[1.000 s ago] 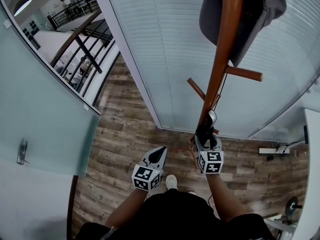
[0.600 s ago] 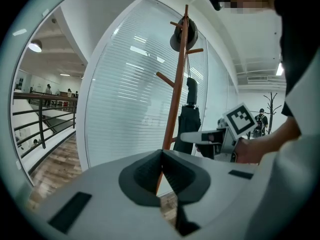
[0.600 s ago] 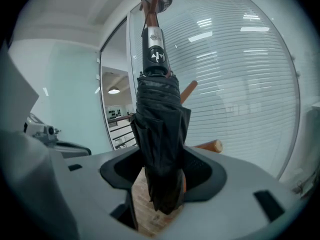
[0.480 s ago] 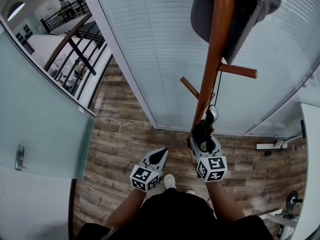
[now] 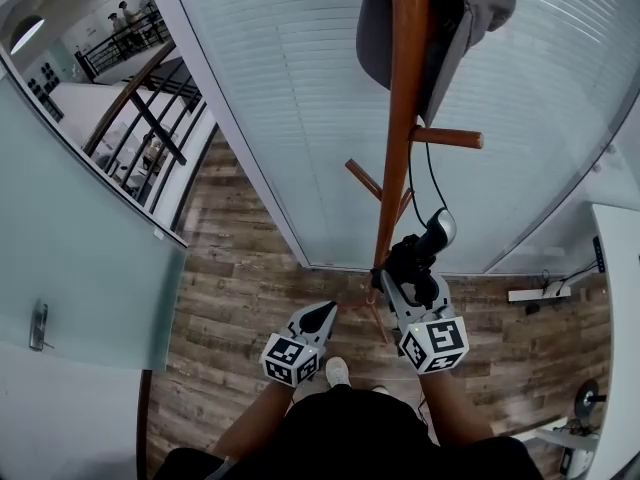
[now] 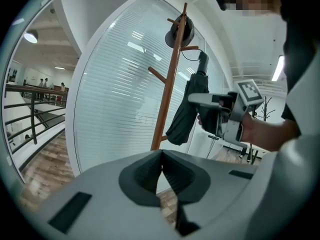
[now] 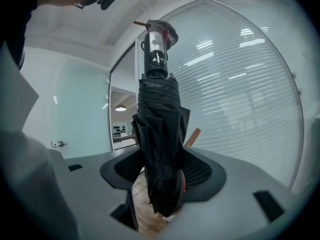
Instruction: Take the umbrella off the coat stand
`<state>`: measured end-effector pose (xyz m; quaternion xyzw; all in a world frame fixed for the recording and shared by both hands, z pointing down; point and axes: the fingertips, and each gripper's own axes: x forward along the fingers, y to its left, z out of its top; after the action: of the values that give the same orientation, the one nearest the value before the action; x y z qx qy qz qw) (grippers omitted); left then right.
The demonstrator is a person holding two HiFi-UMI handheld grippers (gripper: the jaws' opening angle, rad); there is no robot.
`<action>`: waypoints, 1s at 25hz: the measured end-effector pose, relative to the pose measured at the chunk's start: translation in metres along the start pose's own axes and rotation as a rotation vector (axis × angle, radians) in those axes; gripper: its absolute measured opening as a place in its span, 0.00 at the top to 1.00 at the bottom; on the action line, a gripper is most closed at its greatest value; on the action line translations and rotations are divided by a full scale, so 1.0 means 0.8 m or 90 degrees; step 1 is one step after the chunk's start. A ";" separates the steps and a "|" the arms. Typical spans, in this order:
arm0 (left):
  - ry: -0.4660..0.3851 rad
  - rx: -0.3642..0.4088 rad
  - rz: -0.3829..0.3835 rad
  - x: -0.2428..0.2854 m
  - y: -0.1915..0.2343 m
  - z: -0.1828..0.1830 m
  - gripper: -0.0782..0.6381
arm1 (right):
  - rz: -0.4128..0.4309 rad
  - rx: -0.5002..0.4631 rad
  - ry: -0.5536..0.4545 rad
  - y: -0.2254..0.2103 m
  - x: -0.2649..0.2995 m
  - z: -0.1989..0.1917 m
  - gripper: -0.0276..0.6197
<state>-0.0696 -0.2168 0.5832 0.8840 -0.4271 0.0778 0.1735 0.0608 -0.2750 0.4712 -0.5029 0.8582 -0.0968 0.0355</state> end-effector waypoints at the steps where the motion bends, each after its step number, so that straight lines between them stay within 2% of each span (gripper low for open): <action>1: 0.000 -0.003 -0.001 0.002 -0.003 -0.001 0.87 | -0.002 0.000 -0.010 -0.003 -0.003 0.010 0.58; 12: -0.008 0.014 -0.012 -0.005 -0.012 0.008 0.87 | -0.007 -0.012 -0.132 -0.006 -0.020 0.116 0.58; 20: 0.012 0.069 -0.012 -0.009 -0.025 0.002 0.87 | -0.005 0.002 -0.194 -0.012 -0.037 0.176 0.58; 25: -0.018 0.112 -0.006 -0.026 -0.027 0.029 0.87 | -0.009 -0.021 -0.223 -0.011 -0.052 0.202 0.58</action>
<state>-0.0661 -0.1979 0.5507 0.8990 -0.4165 0.1019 0.0892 0.1144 -0.2643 0.3131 -0.5187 0.8367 0.0061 0.1756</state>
